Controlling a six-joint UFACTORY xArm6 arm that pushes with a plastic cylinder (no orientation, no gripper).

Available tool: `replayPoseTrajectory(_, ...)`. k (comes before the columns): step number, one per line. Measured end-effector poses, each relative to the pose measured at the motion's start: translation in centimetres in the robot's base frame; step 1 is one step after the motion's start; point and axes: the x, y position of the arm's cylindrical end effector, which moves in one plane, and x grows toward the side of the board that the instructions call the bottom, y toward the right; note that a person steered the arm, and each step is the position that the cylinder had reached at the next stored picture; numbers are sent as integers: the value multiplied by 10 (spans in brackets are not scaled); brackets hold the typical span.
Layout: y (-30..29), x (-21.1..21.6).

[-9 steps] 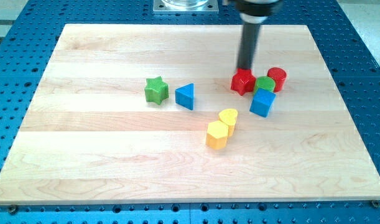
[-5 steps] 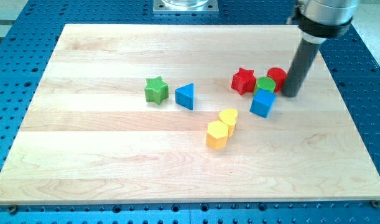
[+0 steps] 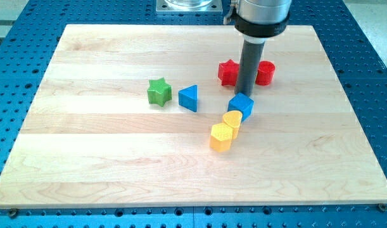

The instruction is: Slide the green circle horizontal left to the green star

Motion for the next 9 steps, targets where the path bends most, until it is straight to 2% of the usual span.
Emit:
replayPoseTrajectory(1, 5, -3)
replayPoseTrajectory(2, 47, 66)
replayPoseTrajectory(3, 36, 101)
replayPoseTrajectory(4, -3, 96)
replayPoseTrajectory(5, -3, 74)
replayPoseTrajectory(7, 19, 63)
replayPoseTrajectory(8, 57, 37)
replayPoseTrajectory(9, 57, 7)
